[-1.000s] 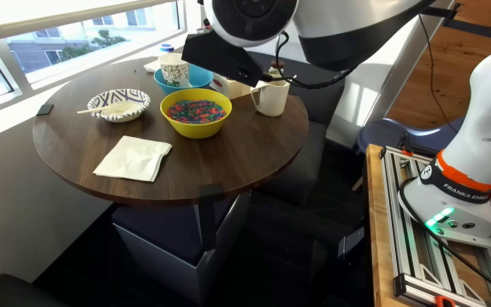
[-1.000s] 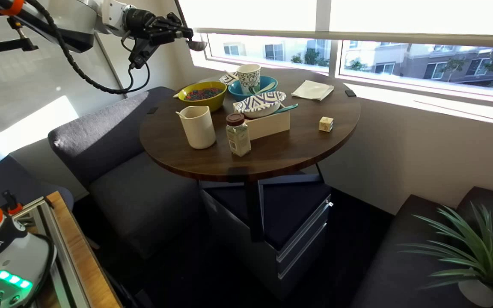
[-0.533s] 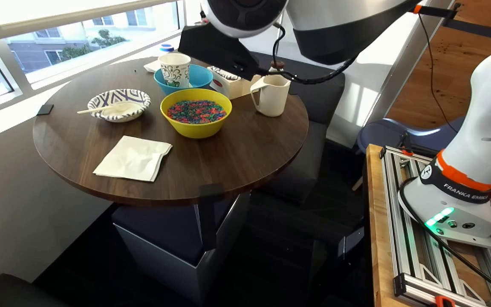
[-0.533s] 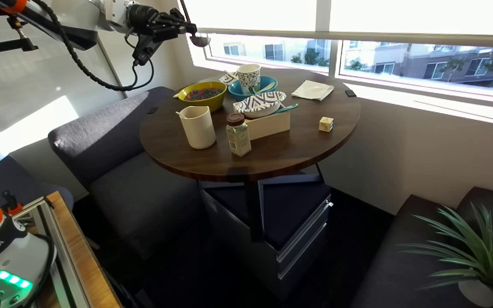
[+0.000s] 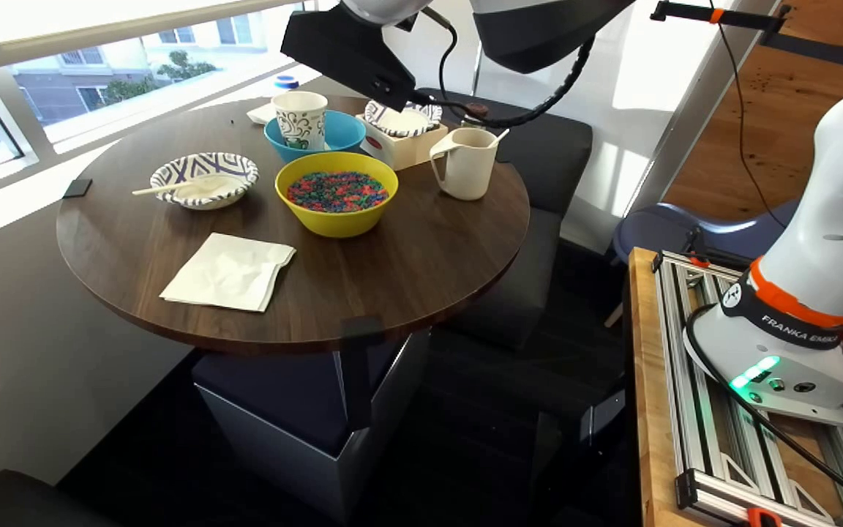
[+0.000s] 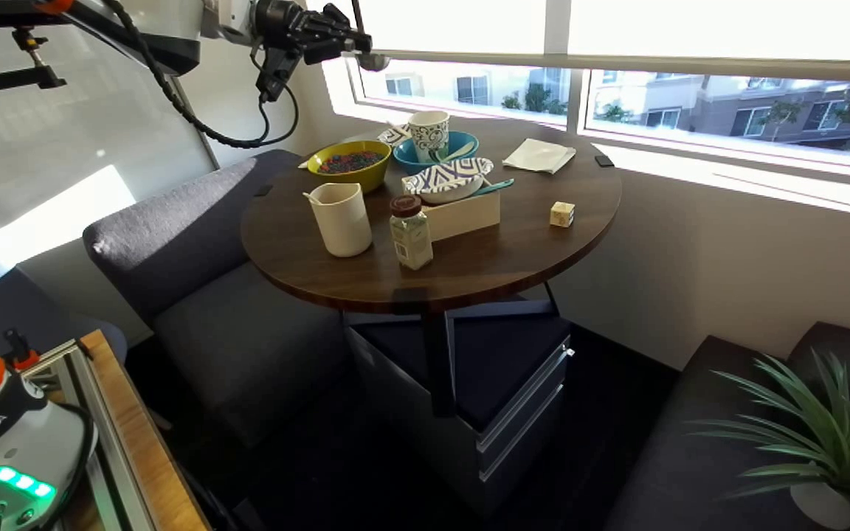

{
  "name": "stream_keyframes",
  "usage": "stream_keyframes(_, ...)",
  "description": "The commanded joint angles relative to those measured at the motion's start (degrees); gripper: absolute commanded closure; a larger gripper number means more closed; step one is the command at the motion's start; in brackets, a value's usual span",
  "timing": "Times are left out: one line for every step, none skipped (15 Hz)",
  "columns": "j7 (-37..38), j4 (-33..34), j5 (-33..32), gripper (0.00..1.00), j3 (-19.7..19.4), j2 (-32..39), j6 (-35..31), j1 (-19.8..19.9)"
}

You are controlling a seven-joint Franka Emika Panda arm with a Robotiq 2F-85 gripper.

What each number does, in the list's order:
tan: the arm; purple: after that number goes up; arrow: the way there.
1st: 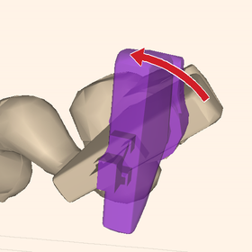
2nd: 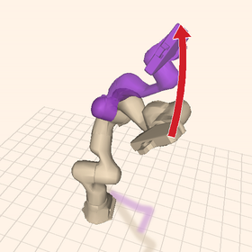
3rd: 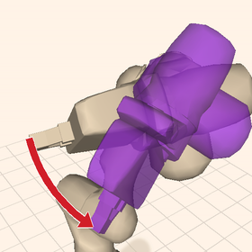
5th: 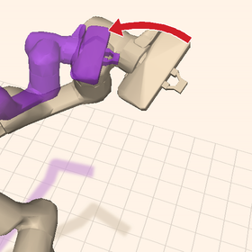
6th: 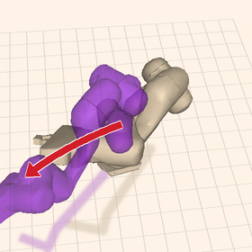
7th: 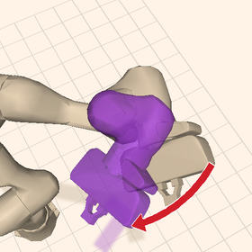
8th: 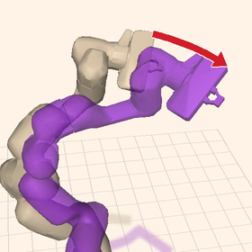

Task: Use the silver ladle to place cereal from the yellow bowl into the coffee cup.

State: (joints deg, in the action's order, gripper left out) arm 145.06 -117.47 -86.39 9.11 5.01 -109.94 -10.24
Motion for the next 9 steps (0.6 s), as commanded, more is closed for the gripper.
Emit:
stream_keyframes(1.8, 1.2, -0.5, 0.99, -1.0, 1.8, -4.7, 1.8)
stream_keyframes(2.0, 1.3, -0.4, 0.99, -1.3, 2.1, -5.8, 2.2)
stream_keyframes(2.2, 1.3, 0.1, 0.99, -1.6, 2.3, -7.8, 2.8)
stream_keyframes(1.9, 1.4, 0.6, 0.99, -1.9, 2.5, -9.7, 3.3)
stream_keyframes(1.9, 1.5, 0.7, 0.99, -2.2, 2.7, -11.3, 3.8)
stream_keyframes(1.8, 1.7, 0.9, 0.99, -2.6, 2.7, -12.8, 4.3)
stream_keyframes(1.6, 1.7, 1.4, 0.99, -3.0, 2.8, -14.8, 5.0)
stream_keyframes(1.0, 1.8, 1.8, 0.99, -3.4, 2.9, -16.5, 5.5)
stream_keyframes(0.4, 2.0, 2.7, 0.99, -3.8, 3.1, -18.3, 6.0)
